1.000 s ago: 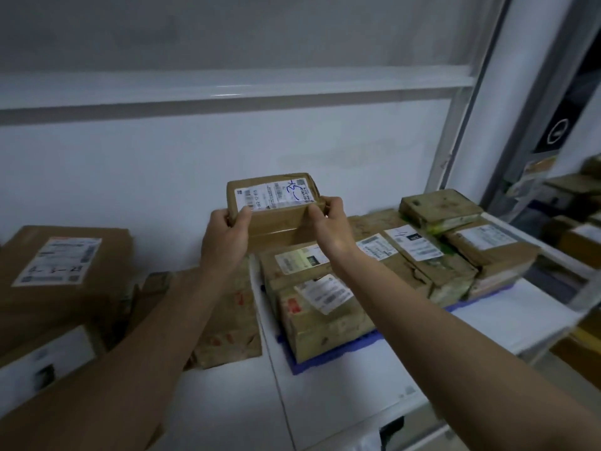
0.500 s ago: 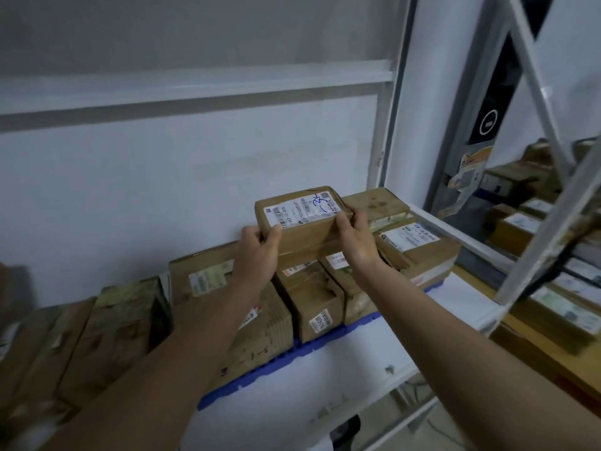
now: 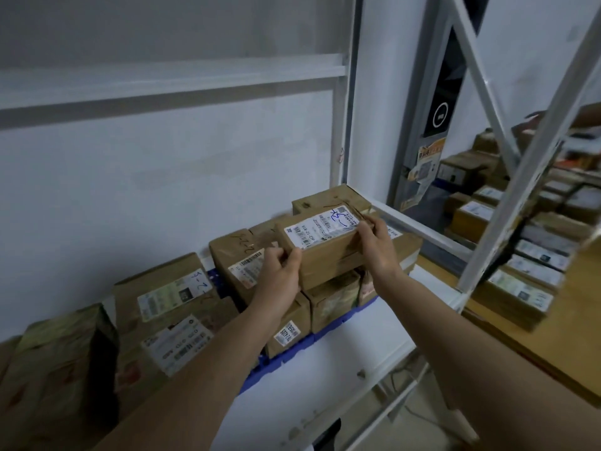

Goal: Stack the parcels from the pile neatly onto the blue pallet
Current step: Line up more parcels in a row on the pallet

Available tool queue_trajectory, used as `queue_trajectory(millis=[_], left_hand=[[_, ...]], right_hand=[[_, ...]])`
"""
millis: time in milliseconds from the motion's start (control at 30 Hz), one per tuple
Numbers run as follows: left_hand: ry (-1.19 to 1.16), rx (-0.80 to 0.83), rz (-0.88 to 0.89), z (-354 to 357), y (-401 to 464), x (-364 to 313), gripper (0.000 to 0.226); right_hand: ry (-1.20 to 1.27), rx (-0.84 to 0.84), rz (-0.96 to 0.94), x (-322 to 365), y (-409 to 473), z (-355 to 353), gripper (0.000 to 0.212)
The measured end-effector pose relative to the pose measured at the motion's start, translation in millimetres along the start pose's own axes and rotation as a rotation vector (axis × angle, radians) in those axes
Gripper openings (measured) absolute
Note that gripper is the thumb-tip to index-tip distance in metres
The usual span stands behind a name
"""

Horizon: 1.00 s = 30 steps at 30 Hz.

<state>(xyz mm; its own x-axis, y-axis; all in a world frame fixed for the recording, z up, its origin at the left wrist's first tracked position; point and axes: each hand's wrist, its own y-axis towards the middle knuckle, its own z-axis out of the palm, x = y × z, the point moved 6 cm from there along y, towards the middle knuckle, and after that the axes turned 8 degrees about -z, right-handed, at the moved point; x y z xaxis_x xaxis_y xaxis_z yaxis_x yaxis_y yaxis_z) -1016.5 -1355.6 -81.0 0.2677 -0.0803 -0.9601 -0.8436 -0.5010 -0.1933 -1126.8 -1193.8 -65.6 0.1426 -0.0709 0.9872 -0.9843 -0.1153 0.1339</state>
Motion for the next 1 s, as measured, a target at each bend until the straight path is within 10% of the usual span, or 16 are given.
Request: queue_trajectory(millis=[600,1000], left_hand=[[0.005,-0.305,-0.042,156,51,-30,0.036],[0.013,-0.514,-0.082,169,46,-28,0.053]], right_hand=[[-0.105,0.191,0.015,-50,129,-113,0.023],[-0.093,0.375,-0.052,-59,127,-108,0.048]])
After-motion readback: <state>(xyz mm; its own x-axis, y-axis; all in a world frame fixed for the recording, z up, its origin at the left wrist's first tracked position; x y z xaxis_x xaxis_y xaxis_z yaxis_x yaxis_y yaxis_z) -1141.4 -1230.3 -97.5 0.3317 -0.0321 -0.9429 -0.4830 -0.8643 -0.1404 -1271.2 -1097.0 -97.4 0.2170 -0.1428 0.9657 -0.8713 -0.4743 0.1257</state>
